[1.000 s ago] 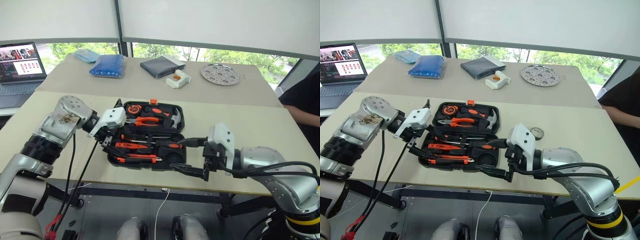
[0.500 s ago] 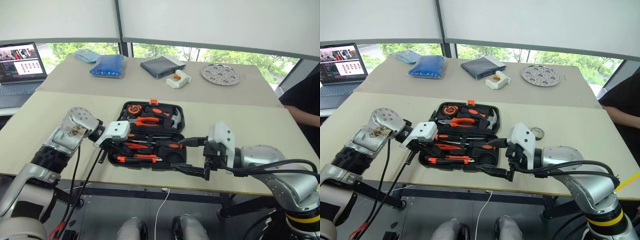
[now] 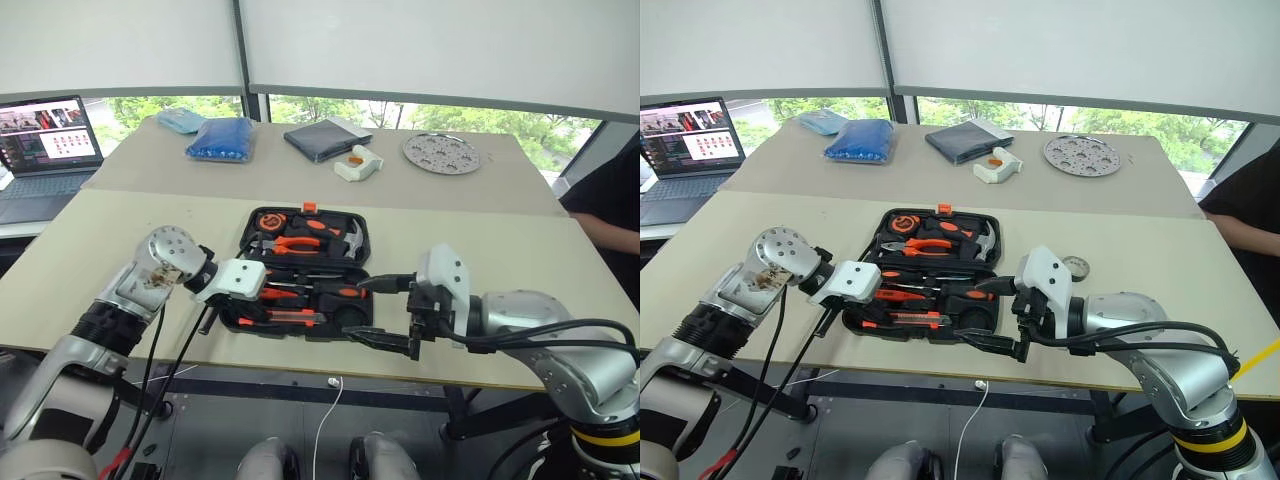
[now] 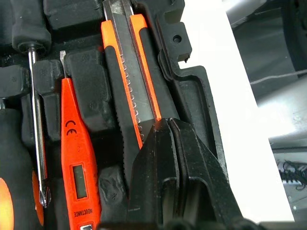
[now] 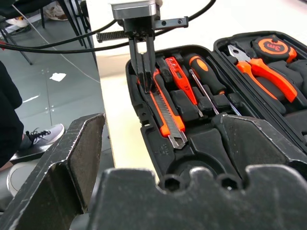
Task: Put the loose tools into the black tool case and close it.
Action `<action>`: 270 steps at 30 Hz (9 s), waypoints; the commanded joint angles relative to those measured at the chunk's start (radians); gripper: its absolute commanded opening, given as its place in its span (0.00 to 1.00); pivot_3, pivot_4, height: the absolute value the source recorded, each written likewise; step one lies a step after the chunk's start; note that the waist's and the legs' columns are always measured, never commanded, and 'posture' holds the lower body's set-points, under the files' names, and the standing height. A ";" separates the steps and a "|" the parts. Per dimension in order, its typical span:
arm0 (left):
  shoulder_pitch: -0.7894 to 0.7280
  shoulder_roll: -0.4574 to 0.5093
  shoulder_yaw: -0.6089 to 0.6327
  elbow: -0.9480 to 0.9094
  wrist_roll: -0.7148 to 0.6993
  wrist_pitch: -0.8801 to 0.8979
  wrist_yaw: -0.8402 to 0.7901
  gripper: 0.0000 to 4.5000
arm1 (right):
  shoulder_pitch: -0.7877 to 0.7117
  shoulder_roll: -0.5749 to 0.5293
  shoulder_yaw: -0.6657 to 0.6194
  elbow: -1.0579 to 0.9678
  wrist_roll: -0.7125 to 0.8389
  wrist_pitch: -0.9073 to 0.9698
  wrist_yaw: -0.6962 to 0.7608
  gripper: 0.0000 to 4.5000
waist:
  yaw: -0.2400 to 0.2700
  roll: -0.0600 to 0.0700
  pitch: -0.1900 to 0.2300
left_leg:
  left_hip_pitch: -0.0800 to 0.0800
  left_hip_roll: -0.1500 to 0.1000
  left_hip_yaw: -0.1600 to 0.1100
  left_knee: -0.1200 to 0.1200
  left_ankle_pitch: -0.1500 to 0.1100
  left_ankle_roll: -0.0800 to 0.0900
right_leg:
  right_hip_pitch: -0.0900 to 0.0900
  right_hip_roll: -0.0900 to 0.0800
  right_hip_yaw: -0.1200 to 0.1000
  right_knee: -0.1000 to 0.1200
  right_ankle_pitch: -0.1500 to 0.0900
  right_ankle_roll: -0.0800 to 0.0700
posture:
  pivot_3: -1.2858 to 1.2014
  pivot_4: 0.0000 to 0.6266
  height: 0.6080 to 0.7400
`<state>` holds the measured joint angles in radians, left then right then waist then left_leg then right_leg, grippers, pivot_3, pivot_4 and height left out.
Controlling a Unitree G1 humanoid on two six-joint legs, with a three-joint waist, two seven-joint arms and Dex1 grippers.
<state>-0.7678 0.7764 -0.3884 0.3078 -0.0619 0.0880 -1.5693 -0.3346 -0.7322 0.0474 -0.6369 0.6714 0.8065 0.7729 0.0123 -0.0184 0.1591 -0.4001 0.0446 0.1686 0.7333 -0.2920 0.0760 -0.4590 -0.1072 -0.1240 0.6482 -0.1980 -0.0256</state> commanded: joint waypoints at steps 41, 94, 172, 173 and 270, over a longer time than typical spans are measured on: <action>0.298 0.091 0.375 -0.563 -0.457 0.482 0.267 1.00 | -0.268 0.013 0.035 0.707 -0.329 -0.269 0.297 0.01 | -0.026 0.002 0.003 | 0.001 -0.002 0.000 -0.004 0.002 -0.004 | 0.000 -0.001 0.002 -0.001 -0.004 0.001 | 0.52 0.24 0.84; 0.275 0.101 0.406 0.059 -0.113 0.107 0.504 0.05 | -0.156 0.029 0.047 0.610 -0.381 -0.277 0.146 0.00 | -0.019 0.002 0.004 | -0.002 -0.001 0.000 -0.006 0.001 -0.004 | -0.002 -0.003 -0.001 -0.002 -0.004 0.001 | 0.52 0.24 0.84; -0.300 -0.291 0.457 0.641 -0.108 0.423 0.610 0.00 | -0.581 0.295 -0.066 1.111 -0.455 -0.096 -0.158 0.00 | -0.052 -0.001 0.005 | 0.003 -0.011 0.002 -0.010 0.004 -0.003 | 0.000 -0.007 -0.001 0.002 0.001 -0.001 | 0.52 0.24 0.84; -0.285 -0.291 0.460 0.613 -0.104 0.361 0.618 0.00 | -0.568 0.288 -0.062 1.077 -0.469 -0.135 -0.167 0.00 | -0.051 -0.001 0.005 | 0.002 -0.011 0.002 -0.010 0.004 -0.003 | 0.000 -0.007 -0.001 0.002 0.001 -0.001 | 0.52 0.24 0.84; -0.094 -0.499 0.133 0.322 0.052 -0.015 0.408 0.02 | 0.281 0.024 -0.085 0.118 -0.386 -0.216 -0.078 0.00 | -0.012 -0.002 0.003 | -0.001 -0.010 -0.003 -0.002 0.003 0.008 | 0.003 -0.008 0.003 -0.002 0.001 0.011 | 0.52 0.24 0.84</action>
<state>-0.8896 0.2597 -0.2307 0.5877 -0.0377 0.0687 -1.1509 -0.0360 -0.7122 -0.0365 -0.5024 0.2917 0.5869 0.7095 -0.0002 -0.0206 0.1617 -0.4009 0.0342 0.1653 0.7309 -0.2889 0.0845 -0.4561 -0.1148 -0.1206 0.6460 -0.1968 -0.0141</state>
